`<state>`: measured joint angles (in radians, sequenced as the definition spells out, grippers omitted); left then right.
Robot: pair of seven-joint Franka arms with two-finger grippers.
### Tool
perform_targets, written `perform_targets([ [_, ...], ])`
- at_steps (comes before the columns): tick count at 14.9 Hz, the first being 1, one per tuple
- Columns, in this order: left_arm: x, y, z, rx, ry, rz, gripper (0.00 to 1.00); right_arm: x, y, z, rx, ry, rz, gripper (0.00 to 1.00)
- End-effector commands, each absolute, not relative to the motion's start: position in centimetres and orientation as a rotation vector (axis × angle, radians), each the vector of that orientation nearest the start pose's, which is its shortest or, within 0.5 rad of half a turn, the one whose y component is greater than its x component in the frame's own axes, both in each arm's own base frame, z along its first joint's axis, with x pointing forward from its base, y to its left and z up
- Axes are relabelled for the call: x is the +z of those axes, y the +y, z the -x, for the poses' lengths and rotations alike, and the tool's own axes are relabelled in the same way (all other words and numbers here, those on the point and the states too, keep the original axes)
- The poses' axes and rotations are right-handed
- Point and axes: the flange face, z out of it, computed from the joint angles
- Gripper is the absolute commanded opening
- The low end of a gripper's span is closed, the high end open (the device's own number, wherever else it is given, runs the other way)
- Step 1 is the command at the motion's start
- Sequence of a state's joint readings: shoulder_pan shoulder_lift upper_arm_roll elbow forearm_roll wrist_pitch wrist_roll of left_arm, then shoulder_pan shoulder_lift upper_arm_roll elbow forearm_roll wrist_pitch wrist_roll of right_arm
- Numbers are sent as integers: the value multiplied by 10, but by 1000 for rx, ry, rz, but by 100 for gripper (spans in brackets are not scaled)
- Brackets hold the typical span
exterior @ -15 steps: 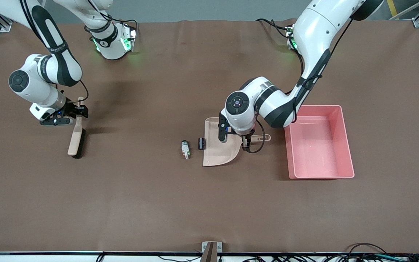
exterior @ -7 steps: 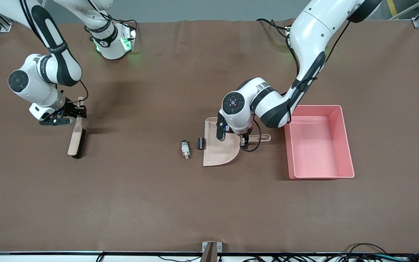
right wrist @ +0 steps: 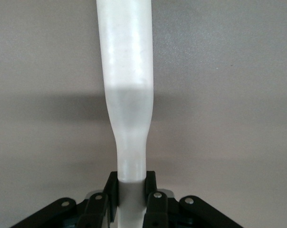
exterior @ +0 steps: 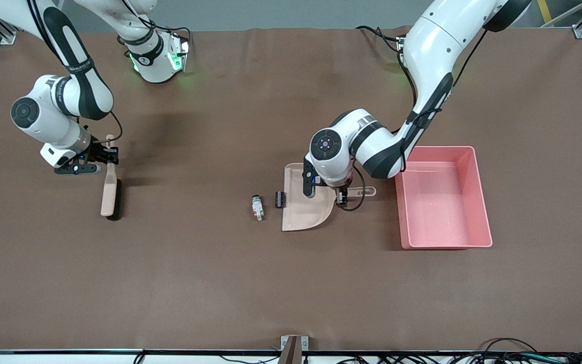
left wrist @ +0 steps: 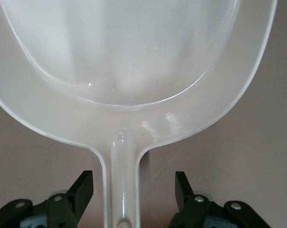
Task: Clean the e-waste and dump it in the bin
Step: 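Lift the white brush with the right gripper and carry it toward the components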
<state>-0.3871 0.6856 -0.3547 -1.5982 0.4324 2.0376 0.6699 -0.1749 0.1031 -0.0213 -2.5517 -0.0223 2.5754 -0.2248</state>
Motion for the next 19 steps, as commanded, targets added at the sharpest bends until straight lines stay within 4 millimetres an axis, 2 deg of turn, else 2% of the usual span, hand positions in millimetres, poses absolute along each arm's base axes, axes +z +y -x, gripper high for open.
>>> perform_targets([
  [1,230,-420,-526,261,2105,2092,75,233,-87,-437,116,-71,3132,0],
  [3,227,-420,-525,266,2108,2082,66,233,-90,-437,112,-17,3116,0],
  [7,226,-418,-527,267,2105,2079,65,240,-93,-443,157,166,3053,0],
  [9,226,-419,-527,264,2114,2065,64,247,-86,-451,208,359,3035,0],
  [11,223,-418,-529,262,2119,2030,63,249,-82,-454,224,362,3035,0],
  [15,224,-420,-529,246,2123,2025,56,251,-76,-458,225,201,3096,0],
  [19,225,-420,-530,237,2126,2022,55,252,-75,-460,213,200,3097,0],
])
